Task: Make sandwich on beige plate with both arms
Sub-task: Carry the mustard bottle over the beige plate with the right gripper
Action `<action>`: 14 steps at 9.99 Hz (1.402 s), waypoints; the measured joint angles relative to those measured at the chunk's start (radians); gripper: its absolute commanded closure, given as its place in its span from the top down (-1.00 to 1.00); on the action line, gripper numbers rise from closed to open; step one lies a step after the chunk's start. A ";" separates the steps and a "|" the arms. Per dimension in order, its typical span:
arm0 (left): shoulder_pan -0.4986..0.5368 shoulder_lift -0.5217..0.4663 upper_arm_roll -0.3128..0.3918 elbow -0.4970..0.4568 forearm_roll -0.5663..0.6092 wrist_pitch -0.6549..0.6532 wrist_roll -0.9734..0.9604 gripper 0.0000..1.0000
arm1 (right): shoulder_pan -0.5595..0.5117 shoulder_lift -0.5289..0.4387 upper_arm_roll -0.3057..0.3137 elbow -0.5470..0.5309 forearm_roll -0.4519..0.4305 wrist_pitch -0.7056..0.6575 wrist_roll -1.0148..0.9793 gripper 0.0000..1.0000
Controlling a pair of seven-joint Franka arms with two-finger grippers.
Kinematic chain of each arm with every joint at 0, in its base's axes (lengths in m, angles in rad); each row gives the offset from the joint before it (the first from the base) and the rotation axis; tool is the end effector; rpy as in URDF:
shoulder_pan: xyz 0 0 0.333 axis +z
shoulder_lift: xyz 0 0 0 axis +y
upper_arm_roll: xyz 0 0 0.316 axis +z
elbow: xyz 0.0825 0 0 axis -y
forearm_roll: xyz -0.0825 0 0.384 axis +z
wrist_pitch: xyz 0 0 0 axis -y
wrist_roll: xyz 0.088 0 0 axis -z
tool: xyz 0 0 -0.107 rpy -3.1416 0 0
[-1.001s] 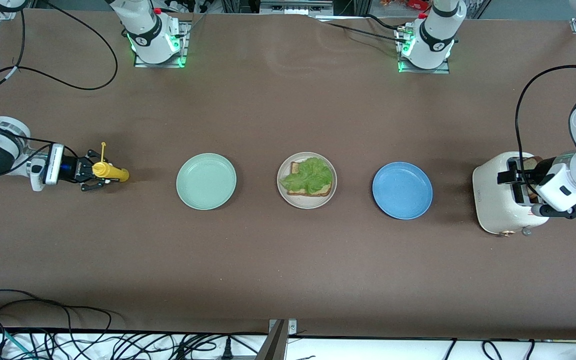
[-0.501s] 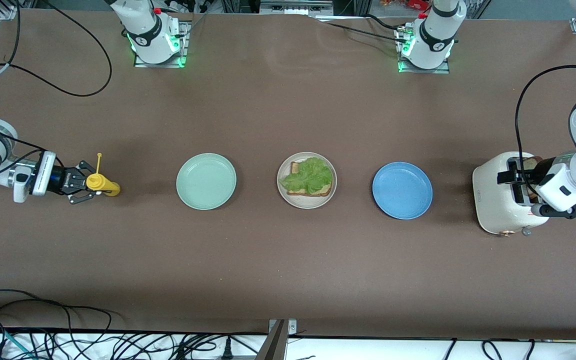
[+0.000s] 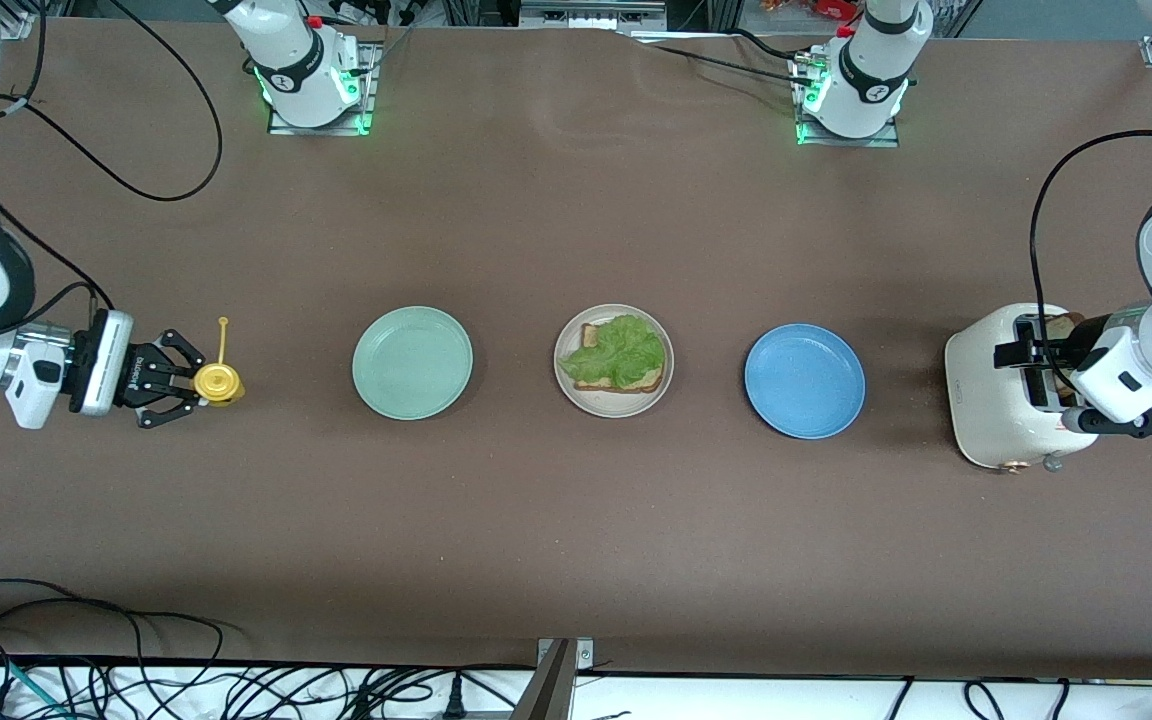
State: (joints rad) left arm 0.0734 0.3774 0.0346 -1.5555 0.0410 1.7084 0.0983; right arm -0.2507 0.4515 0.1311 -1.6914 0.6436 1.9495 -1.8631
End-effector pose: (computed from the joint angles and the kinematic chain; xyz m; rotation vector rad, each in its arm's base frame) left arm 0.6396 0.0706 0.4138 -3.0920 0.0023 0.3548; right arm 0.6522 -0.0467 0.3366 -1.9500 -1.6932 -0.5676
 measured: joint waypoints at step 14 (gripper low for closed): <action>-0.001 0.001 0.000 0.000 0.000 0.000 -0.001 1.00 | 0.722 -0.069 0.007 0.137 -1.083 -0.032 1.306 -1.00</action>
State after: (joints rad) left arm 0.0725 0.3781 0.0347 -1.5554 0.0410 1.7082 0.0977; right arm 0.4717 0.3821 0.1383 -1.5546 -0.4390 1.9177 -0.5574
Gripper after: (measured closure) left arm 0.000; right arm 0.828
